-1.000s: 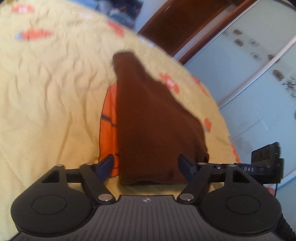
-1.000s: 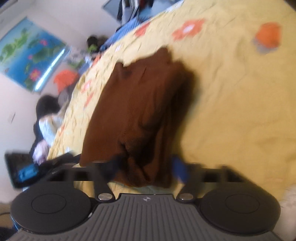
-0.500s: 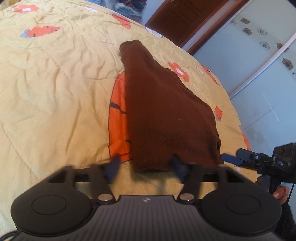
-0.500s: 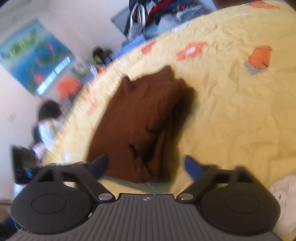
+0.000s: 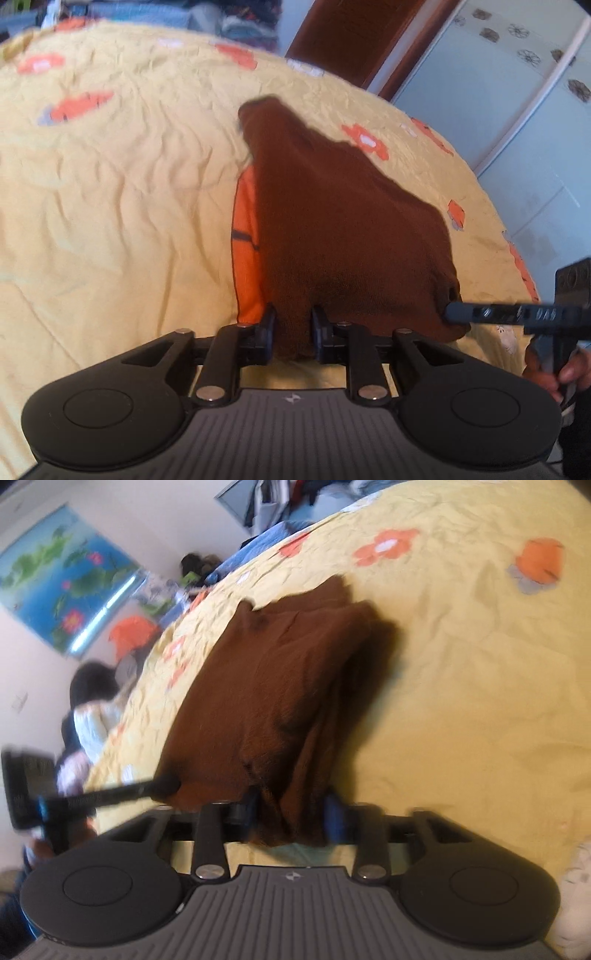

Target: Fold small clothes

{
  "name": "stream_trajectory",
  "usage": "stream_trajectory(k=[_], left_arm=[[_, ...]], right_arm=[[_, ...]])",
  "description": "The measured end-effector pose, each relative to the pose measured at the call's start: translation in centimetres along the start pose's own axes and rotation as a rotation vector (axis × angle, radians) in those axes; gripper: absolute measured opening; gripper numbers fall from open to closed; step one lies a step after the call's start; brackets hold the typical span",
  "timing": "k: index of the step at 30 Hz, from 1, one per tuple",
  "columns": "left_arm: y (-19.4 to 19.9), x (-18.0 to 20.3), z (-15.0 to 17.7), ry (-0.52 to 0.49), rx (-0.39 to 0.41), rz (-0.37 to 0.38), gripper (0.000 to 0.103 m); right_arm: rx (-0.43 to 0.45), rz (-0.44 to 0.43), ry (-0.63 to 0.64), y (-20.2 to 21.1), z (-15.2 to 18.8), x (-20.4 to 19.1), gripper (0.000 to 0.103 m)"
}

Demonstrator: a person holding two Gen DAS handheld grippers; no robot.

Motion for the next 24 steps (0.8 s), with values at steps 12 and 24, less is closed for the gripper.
stream_trajectory(k=[12, 24], left_arm=[[-5.6, 7.9, -1.9, -0.346, 0.102, -0.089, 0.076], [-6.0, 8.1, -0.9, -0.397, 0.152, -0.092, 0.085]], right_arm=[[0.030, 0.054, 0.130, -7.6, -9.5, -1.2, 0.079], [-0.007, -0.046, 0.187, -12.0, -13.2, -7.2, 0.087]])
Point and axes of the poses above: each gripper's, at about its wrist camera, not at the fingertips, and y roughly against the way its jaws point, x to its right, z to its underside, the point moved 7 cm from there along -y, roughly the way its jaws point, and after that the axes turned 7 degrees about -z, right-handed, at the moved point
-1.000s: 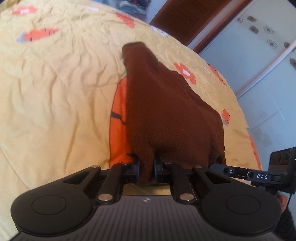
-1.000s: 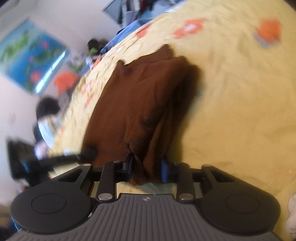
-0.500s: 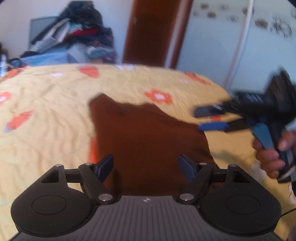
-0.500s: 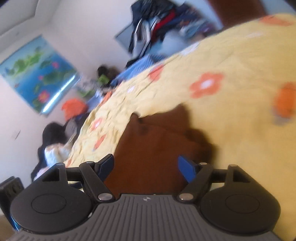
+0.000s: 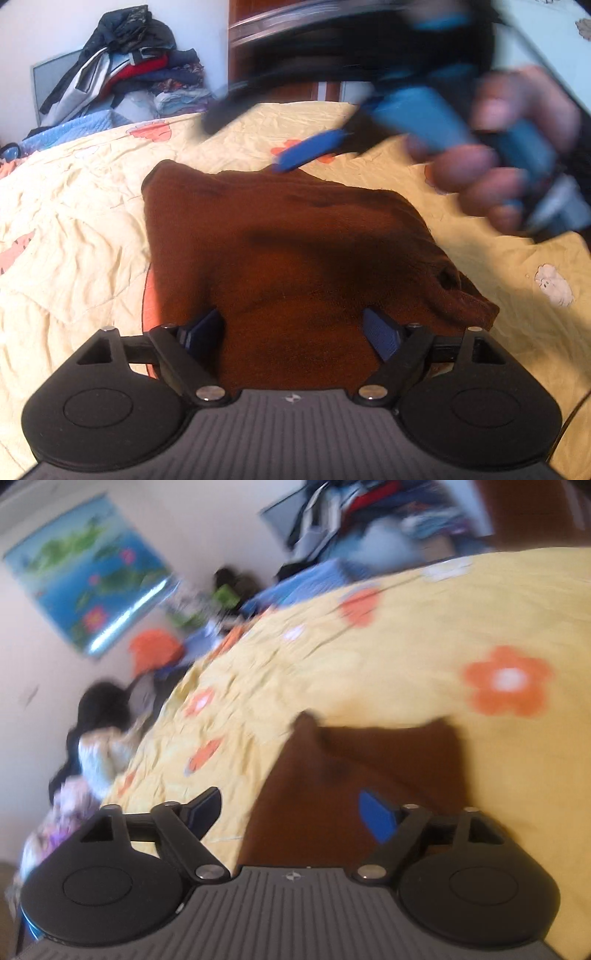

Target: Fold small clothes

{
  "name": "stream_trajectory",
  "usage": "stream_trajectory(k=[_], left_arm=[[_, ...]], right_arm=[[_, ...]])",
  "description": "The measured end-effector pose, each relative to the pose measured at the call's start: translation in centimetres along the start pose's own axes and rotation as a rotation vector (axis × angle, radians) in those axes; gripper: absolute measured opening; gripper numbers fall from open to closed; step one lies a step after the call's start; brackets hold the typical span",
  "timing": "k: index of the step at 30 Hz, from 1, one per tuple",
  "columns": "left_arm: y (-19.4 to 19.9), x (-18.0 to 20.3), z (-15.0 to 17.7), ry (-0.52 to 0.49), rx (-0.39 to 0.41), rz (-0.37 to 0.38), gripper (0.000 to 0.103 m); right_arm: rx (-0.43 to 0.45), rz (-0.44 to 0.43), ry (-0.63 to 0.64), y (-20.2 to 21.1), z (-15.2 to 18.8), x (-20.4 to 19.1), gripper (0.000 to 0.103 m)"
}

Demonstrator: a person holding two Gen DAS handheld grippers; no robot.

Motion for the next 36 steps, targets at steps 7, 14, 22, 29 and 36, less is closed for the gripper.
stream_trajectory(k=[7, 14, 22, 29, 36], left_arm=[[1.4, -0.8, -0.2, 0.033, 0.038, 0.004, 0.085], [5.5, -2.4, 1.9, 0.138, 0.030, -0.064, 0.086], [5.0, -1.3, 6.8, 0.127, -0.148, -0.194, 0.086], [4.9, -2.0, 7.5, 0.149, -0.159, -0.237, 0.093], [4.8, -2.1, 7.6, 0.201, -0.154, -0.277, 0.102]], right_arm=[[-0.056, 0.145, 0.003, -4.5, 0.4, 1.5, 0.088], [0.152, 0.135, 0.085, 9.1, 7.8, -3.4, 0.103], [0.027, 0.427, 0.106, 12.0, 19.6, -0.9, 0.103], [0.030, 0.598, 0.127, 9.2, 20.0, -2.1, 0.103], [0.048, 0.666, 0.152, 8.4, 20.3, -2.1, 0.103]])
Point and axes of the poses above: each gripper's, at about its wrist camera, not at the fingertips, and y roughly against the way its jaws point, x to its right, z to its underside, the point moved 7 cm from there along -y, roughly the way its jaws point, and after that the axes turned 7 degrees about -z, right-handed, at the moved point
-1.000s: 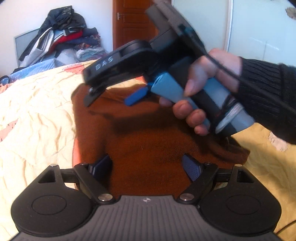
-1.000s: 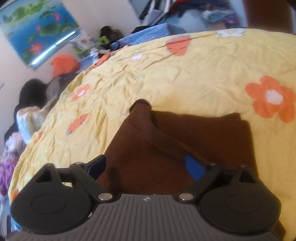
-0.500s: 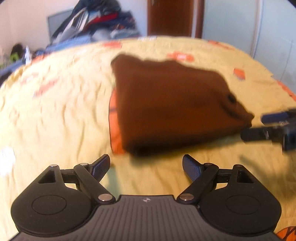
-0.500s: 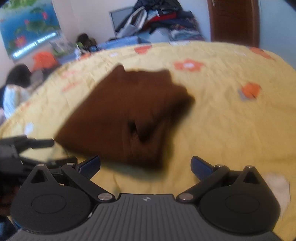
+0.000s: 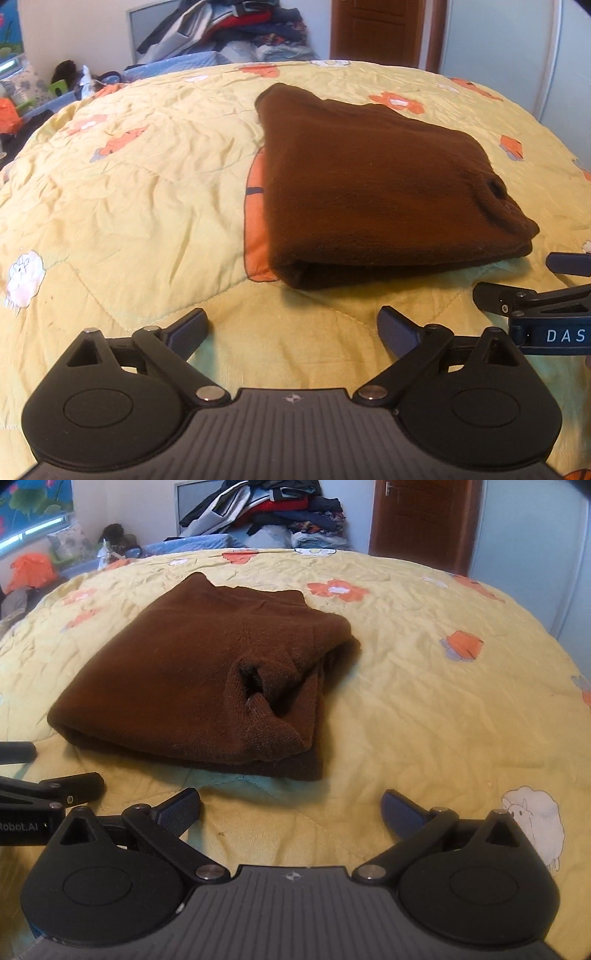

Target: Fold small clothes

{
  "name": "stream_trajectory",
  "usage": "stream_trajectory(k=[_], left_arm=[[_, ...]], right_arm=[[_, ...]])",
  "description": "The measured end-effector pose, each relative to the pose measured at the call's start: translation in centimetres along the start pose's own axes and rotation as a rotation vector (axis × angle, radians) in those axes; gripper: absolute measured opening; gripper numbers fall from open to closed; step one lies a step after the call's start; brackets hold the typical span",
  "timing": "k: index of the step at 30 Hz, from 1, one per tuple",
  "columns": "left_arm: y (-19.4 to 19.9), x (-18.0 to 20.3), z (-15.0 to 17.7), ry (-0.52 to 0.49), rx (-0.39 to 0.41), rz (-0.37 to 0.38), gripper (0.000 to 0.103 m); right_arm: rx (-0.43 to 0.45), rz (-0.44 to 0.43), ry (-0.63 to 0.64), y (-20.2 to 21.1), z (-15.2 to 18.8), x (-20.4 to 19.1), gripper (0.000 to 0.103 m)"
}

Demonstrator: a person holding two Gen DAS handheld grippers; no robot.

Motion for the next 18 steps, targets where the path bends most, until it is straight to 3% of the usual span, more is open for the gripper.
stream_trajectory(k=[8, 10, 18], left_arm=[[-0.01, -0.04, 0.38, 0.042, 0.096, -0.026, 0.103], [-0.20, -0.01, 0.33, 0.044, 0.132, -0.022, 0.103], [-0.46, -0.01, 0.14, 0.047, 0.141, -0.019, 0.103]], right_arm=[[0.124, 0.025, -0.014, 0.21, 0.67, 0.06, 0.103], [0.127, 0.024, -0.014, 0.31, 0.72, 0.04, 0.103], [0.136, 0.032, -0.017, 0.47, 0.88, -0.02, 0.103]])
Point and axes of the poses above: each gripper's, at about its wrist camera, not at the fingertips, and y roughly against the way its jaws point, x to its right, z to its underside, the point moved 7 cm from there along -y, roughly the way its jaws point, and after that the axes turned 7 degrees about -z, right-handed, at the moved point
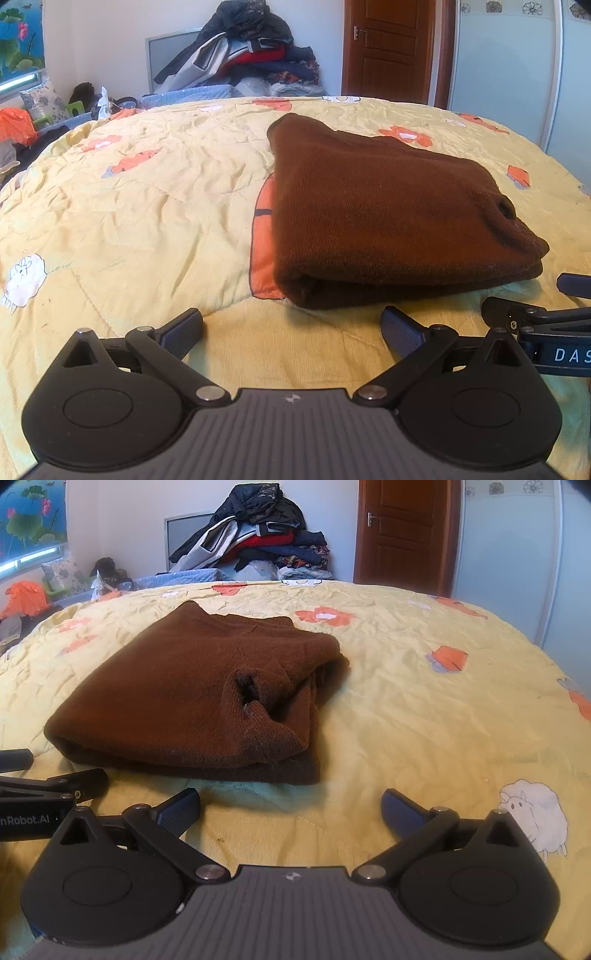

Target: Fold small clothes

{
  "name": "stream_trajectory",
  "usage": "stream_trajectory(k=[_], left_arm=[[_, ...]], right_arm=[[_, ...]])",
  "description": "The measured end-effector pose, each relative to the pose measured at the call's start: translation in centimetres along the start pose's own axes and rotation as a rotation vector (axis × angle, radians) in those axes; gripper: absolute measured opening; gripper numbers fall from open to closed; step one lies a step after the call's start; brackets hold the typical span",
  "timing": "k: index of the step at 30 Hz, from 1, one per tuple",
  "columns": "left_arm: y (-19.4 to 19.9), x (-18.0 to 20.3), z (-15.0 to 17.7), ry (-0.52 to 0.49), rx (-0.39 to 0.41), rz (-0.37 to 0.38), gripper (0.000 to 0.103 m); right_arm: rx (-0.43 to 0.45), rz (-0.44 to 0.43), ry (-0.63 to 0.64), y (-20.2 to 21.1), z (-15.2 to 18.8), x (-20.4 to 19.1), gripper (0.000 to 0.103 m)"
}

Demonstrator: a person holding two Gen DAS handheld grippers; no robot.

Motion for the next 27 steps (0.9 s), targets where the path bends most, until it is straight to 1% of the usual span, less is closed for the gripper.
stream_trajectory(k=[27], left_arm=[[-0.03, 0.10, 0.01, 0.002, 0.001, 0.001, 0.103]], right_arm=[[0.000, 0.008, 0.002, -0.13, 0.01, -0.11, 0.103]])
Point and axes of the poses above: each gripper's, at about its wrist camera, not at the fingertips, and y roughly against the way its jaws point, x to its right, z to its underside, the point moved 7 cm from there along -y, roughly the way its jaws point, and after that the axes turned 7 degrees about -z, right-handed, at the moved point
